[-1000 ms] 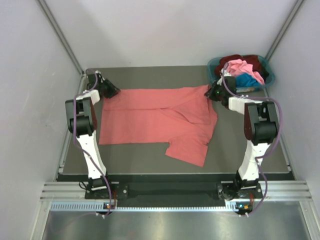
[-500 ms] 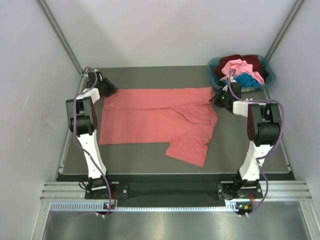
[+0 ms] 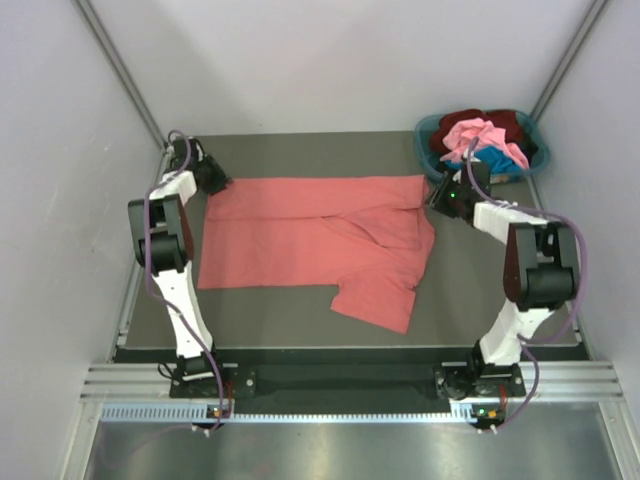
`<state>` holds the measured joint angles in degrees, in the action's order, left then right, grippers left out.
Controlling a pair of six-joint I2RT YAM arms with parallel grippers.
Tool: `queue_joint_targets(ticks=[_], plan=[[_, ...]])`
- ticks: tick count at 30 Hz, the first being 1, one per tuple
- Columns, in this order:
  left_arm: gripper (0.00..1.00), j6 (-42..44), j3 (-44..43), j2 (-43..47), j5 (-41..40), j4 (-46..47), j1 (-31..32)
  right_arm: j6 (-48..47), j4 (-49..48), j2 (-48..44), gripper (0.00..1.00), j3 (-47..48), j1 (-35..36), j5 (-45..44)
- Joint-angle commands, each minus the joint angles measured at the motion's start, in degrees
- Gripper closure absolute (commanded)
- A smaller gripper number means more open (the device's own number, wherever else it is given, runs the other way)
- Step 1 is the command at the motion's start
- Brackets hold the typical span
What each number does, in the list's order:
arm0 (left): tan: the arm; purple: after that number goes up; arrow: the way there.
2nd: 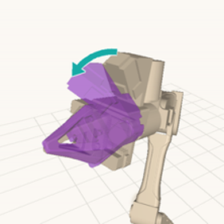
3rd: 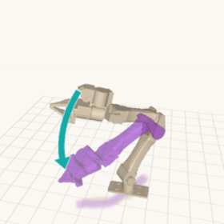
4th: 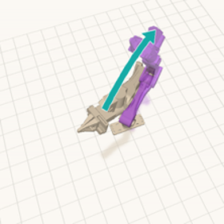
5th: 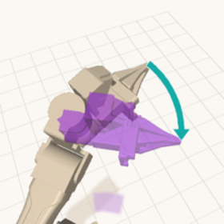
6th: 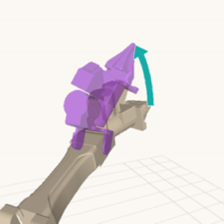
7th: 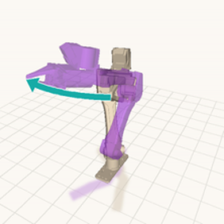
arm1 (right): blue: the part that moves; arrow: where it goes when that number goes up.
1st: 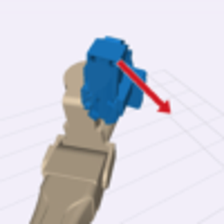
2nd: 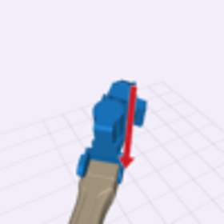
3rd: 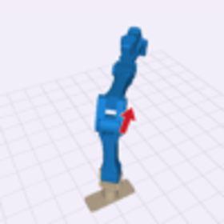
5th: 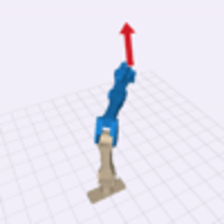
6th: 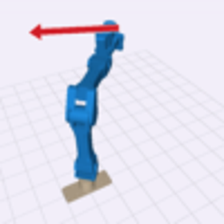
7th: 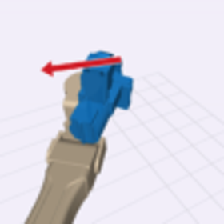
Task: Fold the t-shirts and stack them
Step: Fold the tshirt
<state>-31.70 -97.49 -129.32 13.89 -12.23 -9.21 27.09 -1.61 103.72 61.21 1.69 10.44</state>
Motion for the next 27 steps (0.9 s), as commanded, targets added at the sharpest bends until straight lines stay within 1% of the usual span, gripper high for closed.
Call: queue_joint_targets(ticks=[1,2,3,4,5,6,9,10,11,12,14,15,18,22,24,27], plan=[[0.64,4.18,0.62,9.16,-0.44,-5.52,2.69,-3.35,10.01,-7.3,0.66,2.43,-0.11,-4.28],[0.64,4.8,2.03,12.48,-1.05,-5.79,3.84,-3.97,11.0,-8.09,0.68,1.9,0.15,-4.89],[0.64,4.98,5.52,14.25,-1.23,-6.05,4.98,-5.02,11.88,-9.58,0.69,1.29,0.76,-4.81],[0.65,4.46,7.82,16.18,-0.89,-4.66,7.69,-5.47,12.32,-10.2,0.7,0.32,1.12,-4.46],[0.65,4.2,10.28,19.68,1.38,-3.25,9.02,-5.91,12.59,-10.82,0.71,-1.51,1.55,-4.2],[0.65,3.93,14.48,21.2,1.58,-1.85,13.47,-6.35,12.77,-11.78,0.72,-2.4,2.52,-4.2],[0.65,1.04,20.47,25.6,2.89,1.58,19.83,-7.05,13.21,-12.14,0.73,-5.13,4.54,-4.81],[0.65,-1.15,21.89,26.3,3.68,4.73,23.94,-7.05,13.21,-12.23,0.73,-6.27,4.89,-4.9],[0.65,-2.3,23.04,27.09,4.12,6.06,26.07,-7.23,13.12,-11.97,0.73,-6.71,5.33,-4.9],[0.65,-3.35,24.88,27.36,4.48,7.47,30.26,-7.23,12.95,-11.62,0.73,-6.98,6.47,-5.25],[0.65,-5.38,25.94,27.02,3.87,11.68,34.07,-7.4,12.59,-11.09,0.72,-7.86,8.23,-5.69],[0.65,-5.82,26.12,26.58,2.99,13.44,37.3,-7.67,12.59,-10.48,0.71,-7.95,8.85,-6.47],[0.65,-6.88,26.04,23.86,1.32,16.7,41.71,-7.93,12.42,-9.77,0.71,-8.39,10.17,-7.79],[0.65,-8.11,27.44,19.56,-0.79,21.36,44.54,-8.19,11.36,-10.21,0.71,-9.97,10.35,-8.33],[0.65,-8.55,28.15,18.06,-0.8,24.42,45.42,-8.54,11.1,-10.03,0.71,-10.32,10.35,-8.5],[0.64,-8.9,27.19,14.98,-0.36,26.55,46.39,-8.81,10.66,-9.68,0.72,-10.5,10.35,-7.98]])
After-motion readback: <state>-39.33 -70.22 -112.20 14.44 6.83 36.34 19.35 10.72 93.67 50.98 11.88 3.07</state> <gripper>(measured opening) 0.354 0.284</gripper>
